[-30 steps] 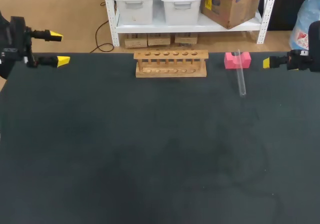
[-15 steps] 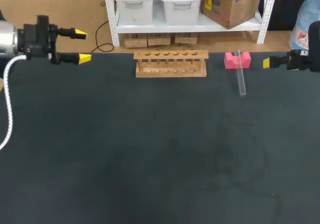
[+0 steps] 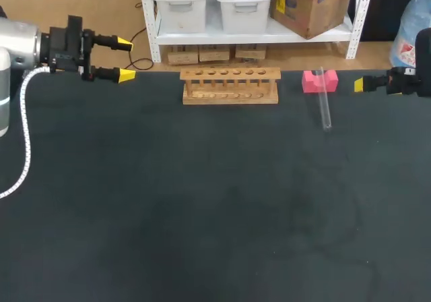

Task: Grasp the test tube, adjust it, and insert it.

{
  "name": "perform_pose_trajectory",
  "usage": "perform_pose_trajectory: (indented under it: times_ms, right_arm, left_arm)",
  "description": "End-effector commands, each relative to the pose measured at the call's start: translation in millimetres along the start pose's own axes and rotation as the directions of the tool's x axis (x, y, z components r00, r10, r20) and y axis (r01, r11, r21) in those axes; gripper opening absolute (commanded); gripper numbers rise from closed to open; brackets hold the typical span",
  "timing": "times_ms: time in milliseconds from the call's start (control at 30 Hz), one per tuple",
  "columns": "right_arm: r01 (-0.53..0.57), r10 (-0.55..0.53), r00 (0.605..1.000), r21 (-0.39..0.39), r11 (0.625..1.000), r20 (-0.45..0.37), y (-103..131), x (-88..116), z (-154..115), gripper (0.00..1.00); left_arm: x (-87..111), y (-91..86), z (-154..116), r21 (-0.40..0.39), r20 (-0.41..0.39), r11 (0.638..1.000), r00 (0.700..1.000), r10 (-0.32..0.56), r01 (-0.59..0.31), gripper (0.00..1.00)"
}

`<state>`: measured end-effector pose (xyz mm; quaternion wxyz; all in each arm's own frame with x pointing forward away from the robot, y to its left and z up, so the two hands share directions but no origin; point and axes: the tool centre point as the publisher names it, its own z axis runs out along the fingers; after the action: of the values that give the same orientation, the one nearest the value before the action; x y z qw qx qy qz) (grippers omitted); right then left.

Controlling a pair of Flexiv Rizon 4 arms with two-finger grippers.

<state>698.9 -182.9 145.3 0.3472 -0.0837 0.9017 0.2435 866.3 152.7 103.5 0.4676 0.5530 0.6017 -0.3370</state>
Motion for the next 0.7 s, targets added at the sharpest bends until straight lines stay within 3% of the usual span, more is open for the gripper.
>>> perform_pose_trajectory:
  times_ms: [33, 100, 167, 233, 367, 433, 700]
  right_arm:
    - [0.0, 0.0, 1.0, 0.008, 1.0, -0.001, 1.4, 0.3, -1.3, 1.0]
    - [0.022, -0.025, 0.998, 0.048, 0.999, 0.06, -4.5, -3.4, -4.3, 1.0]
    - [0.07, -0.093, 0.99, 0.196, 0.978, 0.108, -8.1, -7.8, -6.0, 1.0]
    - [0.14, -0.197, 0.97, 0.335, 0.932, 0.14, -6.8, -10.7, -5.2, 1.0]
    - [0.15, -0.256, 0.951, 0.47, 0.87, 0.171, -3.0, -16.6, 1.9, 1.0]
    - [0.153, -0.268, 0.948, 0.497, 0.854, 0.169, -1.3, -18.6, 9.4, 1.0]
    - [0.171, -0.268, 0.955, 0.498, 0.85, 0.13, 11.9, -25.1, 31.2, 1.0]
  left_arm:
    - [1.1, 3.5, 0.3, 0.013, 0.0, 1.0, 1.0, 0.0, 0.0, 1.0]
    - [1.1, 3.5, 0.3, 0.013, 0.0, 1.0, 1.0, 0.0, 0.0, 1.0]
    - [1.1, 3.5, 0.3, 0.013, 0.0, 1.0, 1.0, 0.0, 0.0, 1.0]
    - [1.1, 3.5, 0.3, 0.013, 0.0, 1.0, 1.0, 0.0, 0.0, 1.0]
    - [1.1, 3.5, 0.3, 0.013, 0.0, 1.0, 1.0, 0.0, 0.0, 1.0]
    - [1.1, 3.5, 0.3, 0.013, 0.0, 1.0, 1.0, 0.0, 0.0, 1.0]
    - [1.1, 3.5, 0.3, 0.013, 0.0, 1.0, 1.0, 0.0, 0.0, 1.0]
